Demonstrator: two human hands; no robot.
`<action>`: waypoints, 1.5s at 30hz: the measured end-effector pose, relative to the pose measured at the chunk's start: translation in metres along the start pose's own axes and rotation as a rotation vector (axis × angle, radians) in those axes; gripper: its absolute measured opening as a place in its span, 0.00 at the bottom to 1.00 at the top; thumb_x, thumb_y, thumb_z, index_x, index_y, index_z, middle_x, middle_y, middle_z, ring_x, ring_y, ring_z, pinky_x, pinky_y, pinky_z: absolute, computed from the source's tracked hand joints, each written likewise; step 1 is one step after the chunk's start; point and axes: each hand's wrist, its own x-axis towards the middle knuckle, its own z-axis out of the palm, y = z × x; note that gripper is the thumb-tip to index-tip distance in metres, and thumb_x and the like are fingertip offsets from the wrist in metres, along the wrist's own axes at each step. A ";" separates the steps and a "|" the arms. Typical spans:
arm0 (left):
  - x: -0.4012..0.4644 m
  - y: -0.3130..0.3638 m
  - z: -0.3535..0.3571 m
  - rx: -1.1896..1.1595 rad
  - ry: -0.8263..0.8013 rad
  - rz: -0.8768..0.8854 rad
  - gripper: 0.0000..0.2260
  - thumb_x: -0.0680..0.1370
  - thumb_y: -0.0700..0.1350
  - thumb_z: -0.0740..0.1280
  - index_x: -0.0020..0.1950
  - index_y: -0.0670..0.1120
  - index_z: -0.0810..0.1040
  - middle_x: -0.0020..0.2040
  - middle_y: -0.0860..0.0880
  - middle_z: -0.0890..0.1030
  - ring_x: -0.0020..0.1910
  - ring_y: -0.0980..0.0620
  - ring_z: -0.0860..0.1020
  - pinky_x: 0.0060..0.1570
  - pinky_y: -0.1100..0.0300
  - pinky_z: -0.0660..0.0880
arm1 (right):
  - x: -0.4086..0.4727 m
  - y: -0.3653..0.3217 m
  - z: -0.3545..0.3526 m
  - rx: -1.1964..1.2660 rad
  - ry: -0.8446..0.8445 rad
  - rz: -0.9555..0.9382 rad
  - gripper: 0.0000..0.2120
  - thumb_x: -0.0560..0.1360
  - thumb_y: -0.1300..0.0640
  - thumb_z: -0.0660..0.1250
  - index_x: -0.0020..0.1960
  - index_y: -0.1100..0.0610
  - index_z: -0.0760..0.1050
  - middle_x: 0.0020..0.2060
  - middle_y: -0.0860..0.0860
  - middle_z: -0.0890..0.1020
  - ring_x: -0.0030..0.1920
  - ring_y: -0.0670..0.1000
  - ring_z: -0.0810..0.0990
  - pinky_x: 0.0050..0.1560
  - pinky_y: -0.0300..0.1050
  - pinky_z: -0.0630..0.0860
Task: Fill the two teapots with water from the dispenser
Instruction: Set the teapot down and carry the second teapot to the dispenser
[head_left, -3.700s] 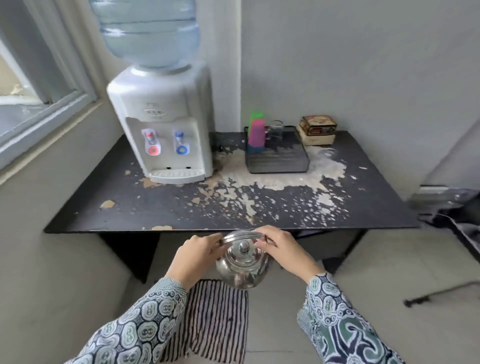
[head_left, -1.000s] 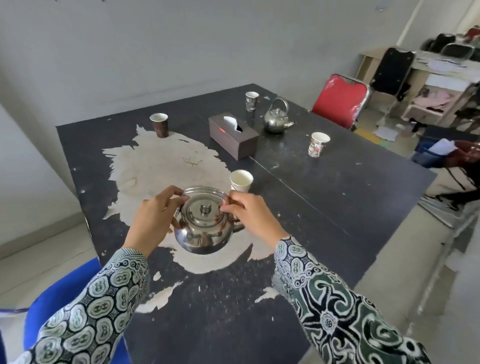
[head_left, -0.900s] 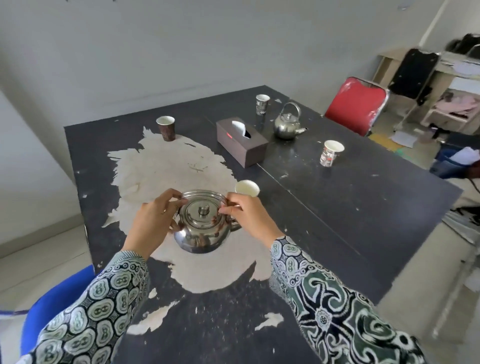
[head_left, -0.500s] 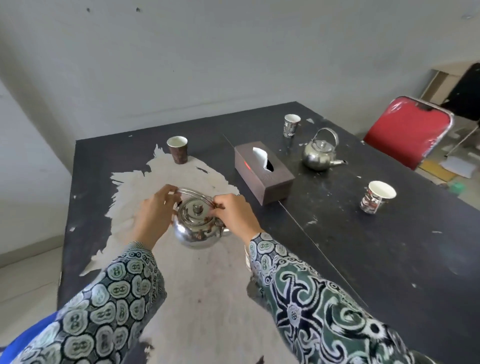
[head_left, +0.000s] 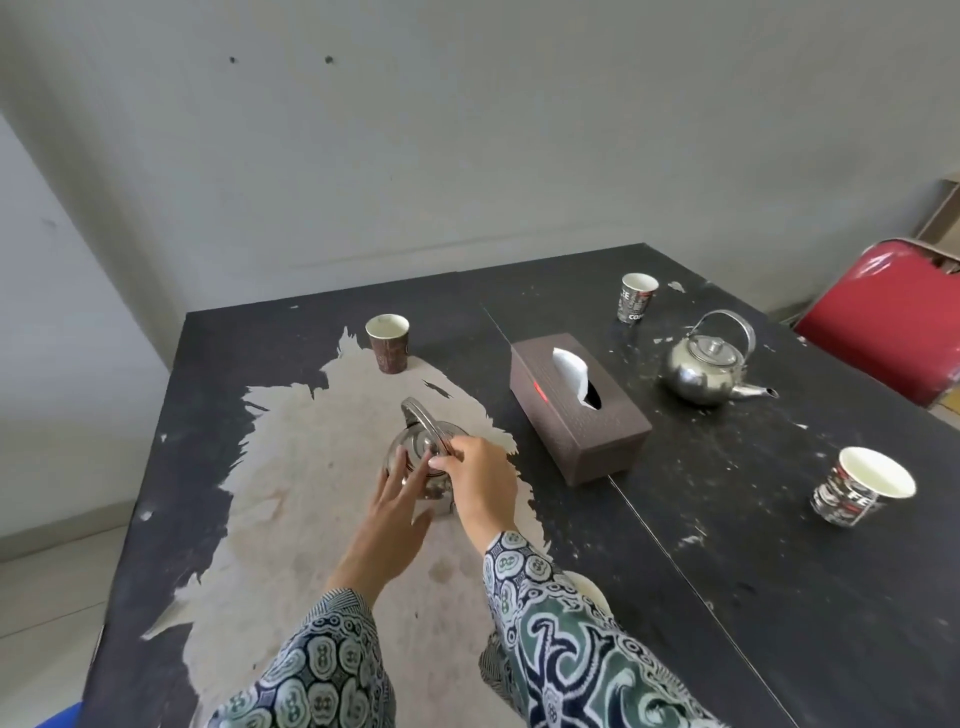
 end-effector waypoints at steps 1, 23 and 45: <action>0.004 -0.002 0.000 0.010 -0.007 -0.007 0.34 0.78 0.40 0.61 0.74 0.46 0.40 0.76 0.48 0.41 0.75 0.45 0.42 0.73 0.51 0.47 | 0.004 0.001 0.002 -0.017 0.002 -0.001 0.06 0.73 0.53 0.67 0.40 0.54 0.78 0.39 0.51 0.84 0.39 0.53 0.80 0.34 0.41 0.67; 0.021 0.035 -0.073 0.175 -0.038 -0.114 0.20 0.79 0.39 0.58 0.68 0.47 0.54 0.66 0.38 0.69 0.38 0.47 0.73 0.43 0.50 0.73 | 0.004 -0.018 -0.089 0.053 -0.508 0.031 0.12 0.77 0.56 0.61 0.56 0.63 0.72 0.54 0.58 0.78 0.54 0.54 0.77 0.57 0.46 0.68; 0.047 0.302 -0.019 0.110 0.199 0.017 0.18 0.77 0.42 0.58 0.67 0.47 0.66 0.70 0.48 0.67 0.67 0.46 0.66 0.65 0.48 0.66 | 0.069 0.086 -0.363 -0.215 -0.425 -0.177 0.12 0.77 0.58 0.61 0.59 0.57 0.75 0.59 0.51 0.78 0.60 0.50 0.74 0.60 0.40 0.66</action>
